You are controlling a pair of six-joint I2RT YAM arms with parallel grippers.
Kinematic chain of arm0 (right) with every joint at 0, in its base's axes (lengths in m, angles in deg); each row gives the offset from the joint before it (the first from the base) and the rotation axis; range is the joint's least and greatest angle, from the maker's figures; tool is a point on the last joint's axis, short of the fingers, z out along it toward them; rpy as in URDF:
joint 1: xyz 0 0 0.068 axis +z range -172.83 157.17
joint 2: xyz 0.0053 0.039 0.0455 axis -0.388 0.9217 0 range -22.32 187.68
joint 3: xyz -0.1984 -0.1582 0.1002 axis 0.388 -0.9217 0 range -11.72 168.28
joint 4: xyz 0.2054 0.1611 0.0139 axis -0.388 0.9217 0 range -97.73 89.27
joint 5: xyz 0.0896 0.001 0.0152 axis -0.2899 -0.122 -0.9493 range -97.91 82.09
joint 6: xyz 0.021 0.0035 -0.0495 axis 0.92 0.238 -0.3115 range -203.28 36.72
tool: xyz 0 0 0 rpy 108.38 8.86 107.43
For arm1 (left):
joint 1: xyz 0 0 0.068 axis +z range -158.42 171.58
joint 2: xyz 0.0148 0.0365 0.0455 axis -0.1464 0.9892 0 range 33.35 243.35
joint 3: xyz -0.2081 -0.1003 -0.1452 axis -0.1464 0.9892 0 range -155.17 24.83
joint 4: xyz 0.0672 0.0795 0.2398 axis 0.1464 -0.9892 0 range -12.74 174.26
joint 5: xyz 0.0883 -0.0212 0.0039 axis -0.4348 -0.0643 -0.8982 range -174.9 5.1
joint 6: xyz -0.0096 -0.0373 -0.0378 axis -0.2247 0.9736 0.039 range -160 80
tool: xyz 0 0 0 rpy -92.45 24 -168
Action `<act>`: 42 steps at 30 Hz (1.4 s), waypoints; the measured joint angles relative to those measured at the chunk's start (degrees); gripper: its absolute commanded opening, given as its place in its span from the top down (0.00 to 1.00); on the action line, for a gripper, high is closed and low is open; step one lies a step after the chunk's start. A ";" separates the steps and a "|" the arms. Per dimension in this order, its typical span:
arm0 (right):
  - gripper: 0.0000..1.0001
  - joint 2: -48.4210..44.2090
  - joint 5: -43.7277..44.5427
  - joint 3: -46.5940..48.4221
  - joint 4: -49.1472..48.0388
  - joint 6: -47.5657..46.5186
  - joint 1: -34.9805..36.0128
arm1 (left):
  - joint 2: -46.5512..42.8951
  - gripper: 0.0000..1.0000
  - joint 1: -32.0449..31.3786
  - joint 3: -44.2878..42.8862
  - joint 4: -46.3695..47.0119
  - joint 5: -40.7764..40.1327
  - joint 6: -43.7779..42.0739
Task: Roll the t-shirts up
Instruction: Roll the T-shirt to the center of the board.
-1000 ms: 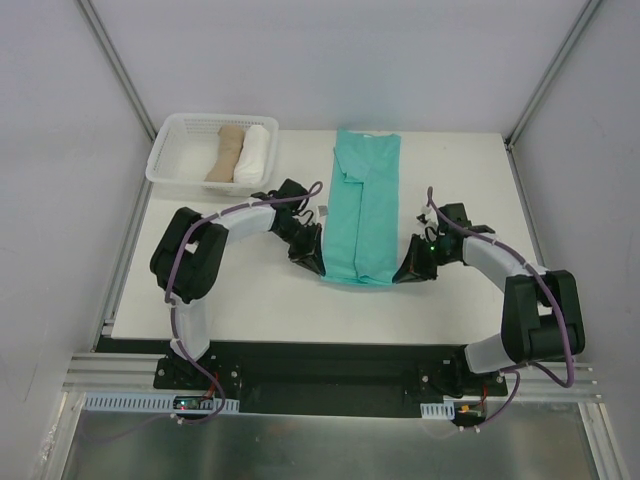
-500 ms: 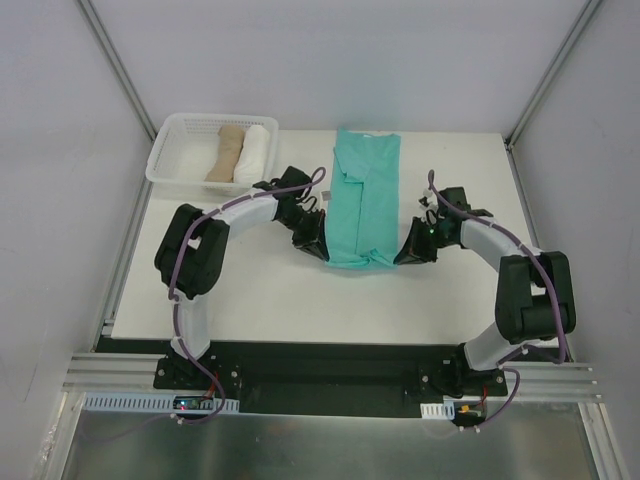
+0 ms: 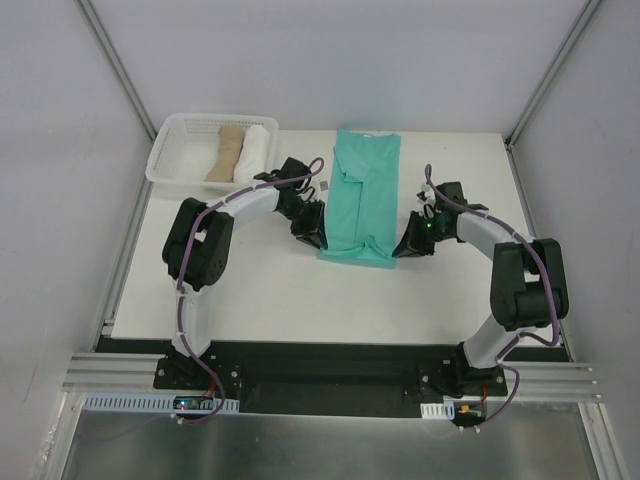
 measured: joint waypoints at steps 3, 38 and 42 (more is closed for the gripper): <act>0.72 0.83 -0.24 0.63 -1.29 -0.02 0.00 | 0.00 0.58 0.00 0.00 -0.55 -1.66 -0.57; 0.82 12.33 -1.38 12.00 -1.90 -11.23 1.29 | 5.42 0.70 -2.23 -5.95 1.55 1.42 -20.48; 0.80 13.38 -0.92 14.43 -2.99 -10.95 0.48 | 4.98 0.59 -2.27 -7.48 3.39 -0.72 -23.37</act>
